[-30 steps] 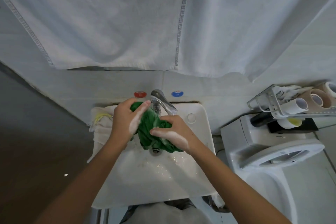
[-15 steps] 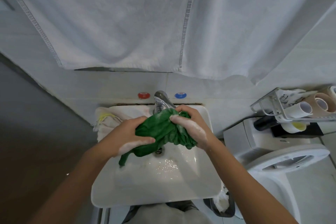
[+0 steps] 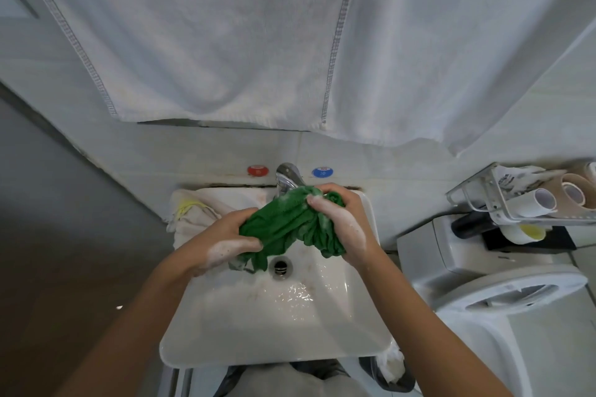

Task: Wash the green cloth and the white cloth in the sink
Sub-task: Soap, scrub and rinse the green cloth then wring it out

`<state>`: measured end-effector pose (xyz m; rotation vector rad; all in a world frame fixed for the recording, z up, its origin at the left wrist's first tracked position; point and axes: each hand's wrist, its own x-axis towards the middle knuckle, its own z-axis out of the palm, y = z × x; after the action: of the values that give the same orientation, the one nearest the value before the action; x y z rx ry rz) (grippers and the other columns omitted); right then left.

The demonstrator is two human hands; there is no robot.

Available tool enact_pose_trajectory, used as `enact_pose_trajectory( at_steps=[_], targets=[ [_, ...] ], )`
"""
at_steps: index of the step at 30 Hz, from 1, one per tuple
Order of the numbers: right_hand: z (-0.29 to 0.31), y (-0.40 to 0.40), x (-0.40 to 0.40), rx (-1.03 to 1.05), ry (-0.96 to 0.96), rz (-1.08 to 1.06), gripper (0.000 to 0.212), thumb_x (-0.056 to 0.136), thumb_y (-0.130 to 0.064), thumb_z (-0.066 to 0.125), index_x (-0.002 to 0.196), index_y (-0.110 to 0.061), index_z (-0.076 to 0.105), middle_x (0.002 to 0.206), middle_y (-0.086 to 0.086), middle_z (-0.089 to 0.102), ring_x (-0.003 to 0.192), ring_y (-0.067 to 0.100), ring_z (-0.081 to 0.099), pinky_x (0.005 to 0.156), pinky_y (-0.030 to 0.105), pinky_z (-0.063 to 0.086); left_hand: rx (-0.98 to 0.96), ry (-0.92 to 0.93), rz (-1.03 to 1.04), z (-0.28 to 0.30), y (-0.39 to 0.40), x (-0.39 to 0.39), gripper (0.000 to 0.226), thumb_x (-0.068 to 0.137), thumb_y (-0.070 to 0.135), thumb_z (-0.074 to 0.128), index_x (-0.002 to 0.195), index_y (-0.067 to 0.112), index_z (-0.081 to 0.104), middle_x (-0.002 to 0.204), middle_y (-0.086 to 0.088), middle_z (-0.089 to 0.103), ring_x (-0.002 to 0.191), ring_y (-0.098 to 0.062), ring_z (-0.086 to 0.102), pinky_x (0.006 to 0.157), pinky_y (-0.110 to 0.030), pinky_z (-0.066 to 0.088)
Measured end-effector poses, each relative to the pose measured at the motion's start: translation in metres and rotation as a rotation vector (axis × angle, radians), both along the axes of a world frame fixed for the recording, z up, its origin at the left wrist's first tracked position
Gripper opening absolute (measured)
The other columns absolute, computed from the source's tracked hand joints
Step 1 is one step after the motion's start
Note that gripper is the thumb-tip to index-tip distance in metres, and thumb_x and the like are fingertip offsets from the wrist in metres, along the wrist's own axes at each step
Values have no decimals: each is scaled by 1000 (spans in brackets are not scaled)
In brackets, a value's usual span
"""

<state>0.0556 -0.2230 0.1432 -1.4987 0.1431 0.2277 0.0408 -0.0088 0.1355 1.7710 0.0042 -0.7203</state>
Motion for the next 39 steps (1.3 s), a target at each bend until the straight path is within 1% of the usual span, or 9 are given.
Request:
enact_pose_trajectory(
  at_steps=[4,13,17,20,24,29,32,36,39],
  targets=[
    [-3,-3,1,0,-6,-8,7,88,-3,64,90,1,69,88,15,72,87,33,70,77,42,59,51,-46,-35,-4,0,1,27,83,-1,65,102,18,61,96,-6,70,90,-18,67,81,-32,55],
    [-7,-13,4,-15,-14,31,23,77,-19,68,91,-1,70,88,13,73,85,30,71,69,34,58,50,-90,-41,0,3,-5,37,81,12,74,110,27,57,103,5,69,92,-3,66,83,-27,55],
    [-8,-17,5,-29,-18,35,27,76,-19,68,93,2,70,89,14,72,86,30,71,72,36,59,395,-222,-246,-3,-3,-8,58,77,25,77,124,32,43,104,16,61,83,5,58,72,-13,47],
    [-11,-18,4,-45,-21,44,27,76,-19,68,93,2,70,91,15,72,87,30,70,76,38,59,667,-402,-306,-8,-2,-7,45,83,22,67,123,28,47,97,4,63,85,-12,59,74,-30,49],
    [-15,-18,2,-98,-48,66,23,79,-19,68,91,1,70,88,12,72,85,26,70,74,33,58,489,-411,-231,-19,9,-1,19,86,17,64,104,26,62,85,11,64,85,-13,63,79,-34,51],
    [-18,-16,-1,-194,-109,59,8,88,-7,67,89,1,70,82,5,71,80,15,69,69,24,54,134,-309,-94,-18,9,-7,46,82,9,72,113,39,55,104,14,68,99,1,62,91,-23,50],
    [-18,-14,-2,-261,-134,23,12,88,-13,69,86,-2,69,78,3,69,75,11,67,66,21,52,5,-273,-22,-7,3,-14,56,81,22,73,125,42,45,117,24,59,110,8,55,92,-10,43],
    [-14,-8,-7,-193,-39,13,21,93,-23,63,82,-4,64,74,0,65,72,11,64,63,23,52,1,-387,196,-6,-14,-18,19,87,44,56,103,33,59,95,22,65,90,3,61,73,-10,45],
    [-12,14,-16,-142,27,68,22,96,-25,57,80,-13,65,77,0,65,76,17,65,70,38,57,16,-440,463,-15,-32,-13,28,87,43,51,77,19,62,72,3,63,68,-8,59,60,-22,45]
  ],
)
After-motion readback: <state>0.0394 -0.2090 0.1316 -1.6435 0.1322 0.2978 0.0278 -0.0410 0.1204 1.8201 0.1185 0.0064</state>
